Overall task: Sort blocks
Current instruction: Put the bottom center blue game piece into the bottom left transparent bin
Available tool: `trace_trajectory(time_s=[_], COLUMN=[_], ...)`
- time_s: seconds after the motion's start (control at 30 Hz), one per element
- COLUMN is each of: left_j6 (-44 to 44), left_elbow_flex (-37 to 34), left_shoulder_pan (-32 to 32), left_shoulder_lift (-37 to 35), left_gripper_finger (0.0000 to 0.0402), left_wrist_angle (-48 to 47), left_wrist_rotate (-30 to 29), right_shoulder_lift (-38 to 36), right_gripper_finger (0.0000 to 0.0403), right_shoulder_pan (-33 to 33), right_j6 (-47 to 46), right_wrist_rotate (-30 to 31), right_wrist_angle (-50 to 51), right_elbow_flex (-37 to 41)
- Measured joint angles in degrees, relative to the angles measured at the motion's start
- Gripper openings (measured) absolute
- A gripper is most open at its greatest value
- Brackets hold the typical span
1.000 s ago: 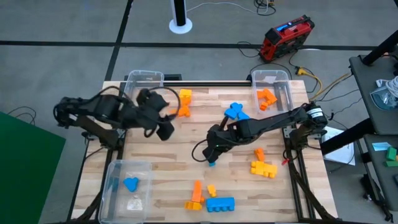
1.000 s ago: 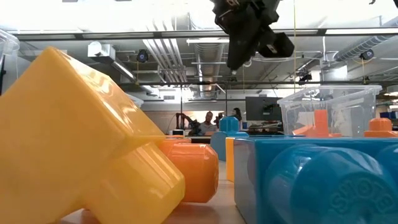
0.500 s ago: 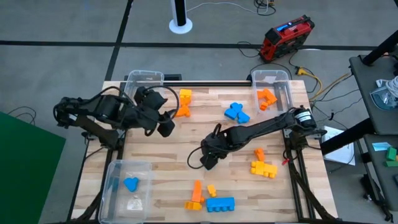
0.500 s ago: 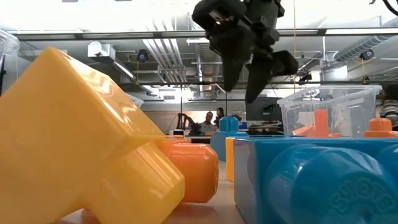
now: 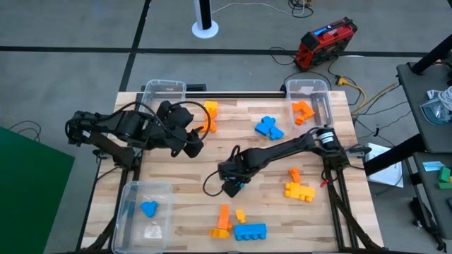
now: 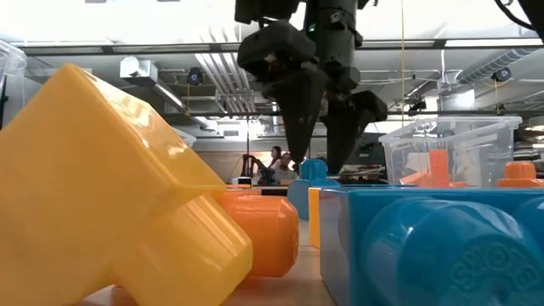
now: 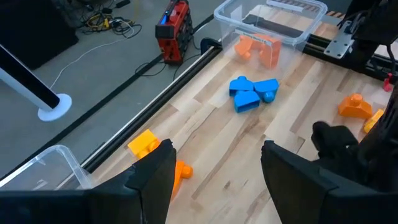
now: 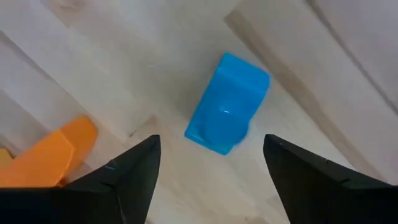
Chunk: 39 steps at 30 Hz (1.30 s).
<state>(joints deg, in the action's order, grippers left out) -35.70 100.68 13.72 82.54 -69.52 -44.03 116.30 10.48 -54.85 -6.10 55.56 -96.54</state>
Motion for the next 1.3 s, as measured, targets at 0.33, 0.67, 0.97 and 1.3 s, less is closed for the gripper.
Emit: trace_trajectory(time_s=[0.33, 0.67, 0.97, 1.3], left_j6=[-1.1, -1.5, -1.5, 2.4], left_elbow_flex=[-0.1, -0.2, -0.2, -0.2], left_shoulder_pan=[0.0, 0.0, 0.0, 0.1], left_shoulder_lift=[0.0, 0.0, 0.0, 0.0], left_gripper_finger=[0.0213, 0.0213, 0.0213, 0.0213], left_wrist_angle=[-0.6, -0.9, -0.9, -0.2], left_wrist_rotate=[0.0, 0.0, 2.8, 13.5], right_shoulder_lift=[6.1, 9.0, 7.1, -5.7], right_gripper_finger=[0.0270, 0.0200, 0.0130, 0.0130], right_shoulder_pan=[0.0, 0.0, 0.0, 0.0], right_j6=[2.0, 6.6, 12.5, 24.2], right_wrist_rotate=[-2.3, -2.8, -2.7, 1.9], right_wrist_angle=[1.3, 1.6, 0.9, 0.1], right_elbow_flex=[-2.6, -2.6, -2.4, -2.3])
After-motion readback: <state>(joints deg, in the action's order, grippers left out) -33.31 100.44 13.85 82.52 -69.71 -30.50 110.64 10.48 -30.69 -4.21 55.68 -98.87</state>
